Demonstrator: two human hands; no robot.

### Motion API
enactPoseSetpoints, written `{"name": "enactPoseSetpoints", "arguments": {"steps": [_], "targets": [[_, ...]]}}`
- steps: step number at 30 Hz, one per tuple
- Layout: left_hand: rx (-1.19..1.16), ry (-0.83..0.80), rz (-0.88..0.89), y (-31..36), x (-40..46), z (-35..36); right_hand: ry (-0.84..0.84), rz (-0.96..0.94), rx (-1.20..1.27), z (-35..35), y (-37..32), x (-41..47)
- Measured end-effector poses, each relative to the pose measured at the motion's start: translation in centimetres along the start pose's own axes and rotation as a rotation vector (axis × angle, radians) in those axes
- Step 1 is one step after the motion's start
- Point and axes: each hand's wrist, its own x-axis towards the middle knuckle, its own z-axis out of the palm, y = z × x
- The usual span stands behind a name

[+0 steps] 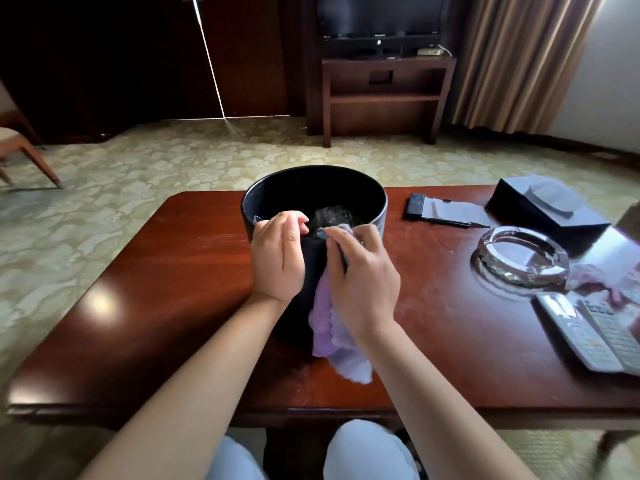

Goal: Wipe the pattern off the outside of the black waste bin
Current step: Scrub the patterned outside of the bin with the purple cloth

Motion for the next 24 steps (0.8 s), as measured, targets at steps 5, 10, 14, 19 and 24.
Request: {"name": "enactPoseSetpoints", "arguments": {"steps": [5, 10, 14, 19, 24], "targets": [[-0.016, -0.005, -0.005, -0.1, 0.0, 0.1, 0.05, 0.154, 0.076, 0.1, 1.5, 0.4], [-0.016, 0.008, -0.012, 0.1, 0.1, 0.1, -0.009, -0.016, 0.127, 1.2, -0.6, -1.1], [-0.039, -0.002, -0.031, 0.2, 0.2, 0.0, -0.026, -0.093, 0.08, 1.1, -0.5, -1.1], [-0.055, 0.0, -0.028, 0.2, 0.2, 0.0, 0.056, 0.009, 0.0, 0.1, 2.0, -0.5], [-0.03, 0.011, -0.016, 0.2, 0.2, 0.2, -0.015, -0.094, 0.018, 0.7, 0.4, -1.0]]}}
